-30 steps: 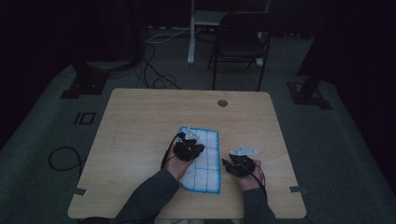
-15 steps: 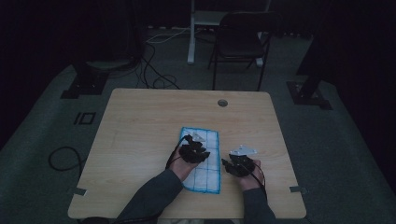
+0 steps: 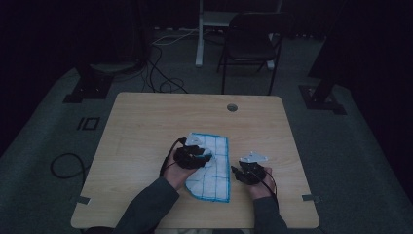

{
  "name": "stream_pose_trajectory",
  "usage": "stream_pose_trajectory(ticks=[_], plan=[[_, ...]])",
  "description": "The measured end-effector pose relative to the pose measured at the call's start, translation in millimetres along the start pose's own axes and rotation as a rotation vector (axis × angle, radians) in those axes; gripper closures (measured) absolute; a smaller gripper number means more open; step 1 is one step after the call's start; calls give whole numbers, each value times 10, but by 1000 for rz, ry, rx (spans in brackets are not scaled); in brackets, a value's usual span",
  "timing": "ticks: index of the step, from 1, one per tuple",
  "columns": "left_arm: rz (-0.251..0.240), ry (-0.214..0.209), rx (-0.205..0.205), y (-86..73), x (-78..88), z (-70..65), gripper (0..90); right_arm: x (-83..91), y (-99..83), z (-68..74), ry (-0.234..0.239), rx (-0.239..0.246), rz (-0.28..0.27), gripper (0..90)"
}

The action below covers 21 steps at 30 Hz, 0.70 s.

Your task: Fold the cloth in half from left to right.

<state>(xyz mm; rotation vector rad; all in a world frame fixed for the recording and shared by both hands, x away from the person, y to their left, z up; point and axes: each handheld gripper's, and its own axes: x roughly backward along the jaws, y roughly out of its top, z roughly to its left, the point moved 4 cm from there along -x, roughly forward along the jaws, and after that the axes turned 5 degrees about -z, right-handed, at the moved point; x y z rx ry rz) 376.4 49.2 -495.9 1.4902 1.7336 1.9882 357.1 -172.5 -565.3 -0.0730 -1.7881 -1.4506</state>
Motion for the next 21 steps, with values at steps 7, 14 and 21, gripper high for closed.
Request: stream_pose_trajectory(ticks=[7,14,21], plan=[[-23,72,93,-159,229,380,588,-5,-2,5,0,2,2,576],[15,107,142,-407,241,551,583,-11,-4,11,-1,2,5,575],[66,107,165,-622,123,598,573,-6,-3,7,0,-1,3,575]])
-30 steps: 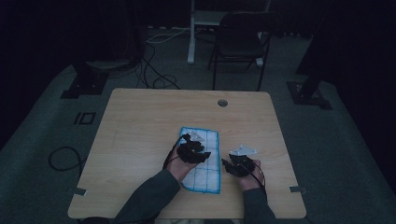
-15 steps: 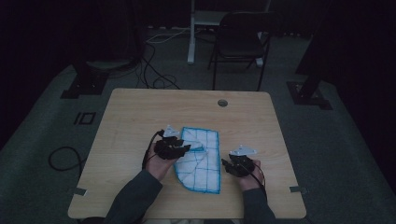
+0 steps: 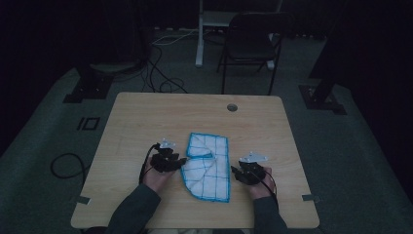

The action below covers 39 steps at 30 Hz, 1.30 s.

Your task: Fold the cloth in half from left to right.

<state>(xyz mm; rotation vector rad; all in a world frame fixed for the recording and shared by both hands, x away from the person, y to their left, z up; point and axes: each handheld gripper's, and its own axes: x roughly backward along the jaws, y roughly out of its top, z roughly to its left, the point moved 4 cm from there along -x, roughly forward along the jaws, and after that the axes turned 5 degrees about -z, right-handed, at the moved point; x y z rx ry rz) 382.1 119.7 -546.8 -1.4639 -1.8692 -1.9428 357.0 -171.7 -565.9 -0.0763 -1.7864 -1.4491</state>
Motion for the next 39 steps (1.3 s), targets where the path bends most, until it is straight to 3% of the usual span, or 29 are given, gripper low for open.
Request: stream_pose_trajectory(ticks=[8,11,19,25,30,39], plan=[[45,21,-28,-117,-97,-33,572,-2,-1,2,-1,-1,1,575],[42,35,-51,-126,-103,-60,586,-1,-2,-1,0,-1,0,575],[27,113,-130,-159,-122,-154,681,-7,-4,3,-3,1,3,575],[25,70,-103,-161,-131,-182,855,-11,-5,7,-2,6,5,575],[19,72,-110,-161,-128,-190,883,-8,-5,2,-4,1,4,575],[-47,23,-102,-74,7,-296,893,-4,-5,-3,-5,0,2,575]])
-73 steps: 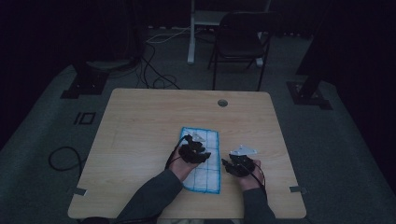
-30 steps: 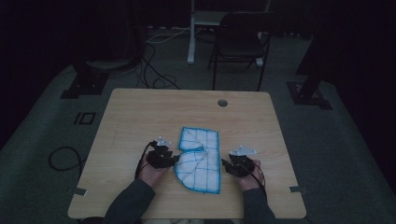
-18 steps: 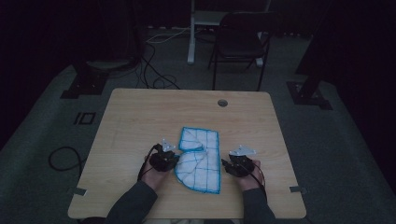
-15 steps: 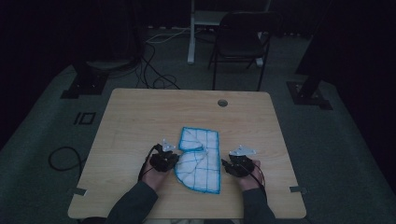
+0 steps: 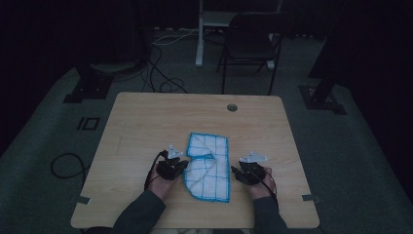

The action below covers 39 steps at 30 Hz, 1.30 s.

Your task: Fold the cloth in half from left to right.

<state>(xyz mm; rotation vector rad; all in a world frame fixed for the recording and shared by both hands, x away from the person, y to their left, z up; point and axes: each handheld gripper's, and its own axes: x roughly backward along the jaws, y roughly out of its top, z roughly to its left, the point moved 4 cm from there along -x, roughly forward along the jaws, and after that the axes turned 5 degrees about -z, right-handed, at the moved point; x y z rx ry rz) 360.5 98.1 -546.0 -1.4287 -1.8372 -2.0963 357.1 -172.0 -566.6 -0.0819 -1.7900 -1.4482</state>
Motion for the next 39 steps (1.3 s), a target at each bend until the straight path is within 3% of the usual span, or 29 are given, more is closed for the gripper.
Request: stream_pose_trajectory(ticks=[6,13,17,23,24,31,39], plan=[[-36,-45,-13,102,78,-116,893,2,0,-4,-1,0,1,575],[-42,-100,-35,146,92,-267,893,5,1,-12,-2,0,-2,575],[-40,-155,-63,185,80,-438,892,3,0,-12,-2,0,-1,575],[-46,-204,-98,252,79,-610,892,1,-3,-18,-3,-3,-1,575],[-49,-230,-107,275,85,-668,892,3,-2,-18,-3,-2,-1,575],[-60,-302,-109,311,114,-832,893,2,-2,-20,-3,-3,-2,574],[-86,-336,-98,348,123,-942,894,-5,-5,-10,-3,-4,2,575]])
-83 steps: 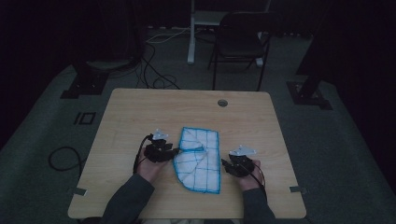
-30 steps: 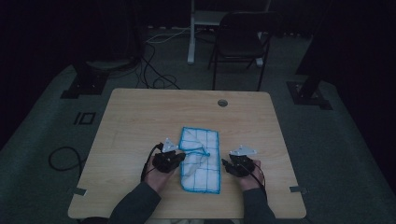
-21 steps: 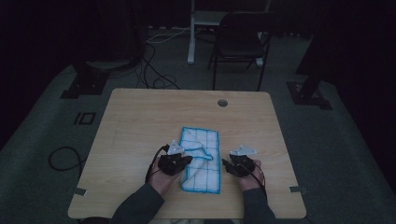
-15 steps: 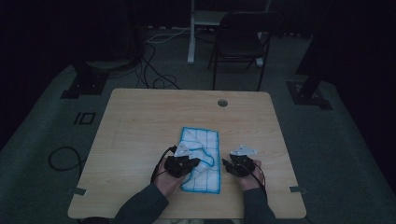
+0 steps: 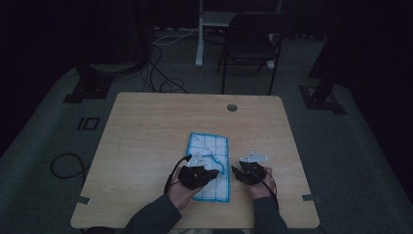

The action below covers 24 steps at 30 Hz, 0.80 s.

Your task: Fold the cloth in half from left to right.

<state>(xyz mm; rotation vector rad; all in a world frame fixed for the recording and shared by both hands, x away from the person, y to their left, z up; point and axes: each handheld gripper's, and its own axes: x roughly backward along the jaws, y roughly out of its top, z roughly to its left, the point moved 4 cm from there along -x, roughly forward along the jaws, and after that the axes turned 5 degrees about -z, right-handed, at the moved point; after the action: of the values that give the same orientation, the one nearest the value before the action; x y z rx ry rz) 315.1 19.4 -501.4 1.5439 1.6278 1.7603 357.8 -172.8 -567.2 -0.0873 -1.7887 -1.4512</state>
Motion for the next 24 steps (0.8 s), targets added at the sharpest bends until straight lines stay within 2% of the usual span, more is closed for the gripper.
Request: stream_pose_trajectory(ticks=[3,6,10,11,12,15,19,24], plan=[[-17,-9,15,16,-29,-24,893,-3,0,3,0,2,2,575],[-26,-18,8,21,-64,-77,893,-5,0,0,-1,3,1,575],[-3,-41,-3,-28,-146,-159,892,-2,1,-4,-1,0,-1,575],[10,-57,-2,-60,-176,-180,890,-2,1,-4,-1,0,-1,574],[21,-70,2,-84,-197,-190,881,-3,1,-5,-1,-1,0,574],[14,-89,-6,-112,-202,-195,751,2,3,-9,-2,-1,-3,574],[-28,-67,14,-69,-86,-100,714,6,4,-9,-2,-2,-5,574],[-26,12,23,-139,70,107,712,21,30,19,0,5,-15,574]])
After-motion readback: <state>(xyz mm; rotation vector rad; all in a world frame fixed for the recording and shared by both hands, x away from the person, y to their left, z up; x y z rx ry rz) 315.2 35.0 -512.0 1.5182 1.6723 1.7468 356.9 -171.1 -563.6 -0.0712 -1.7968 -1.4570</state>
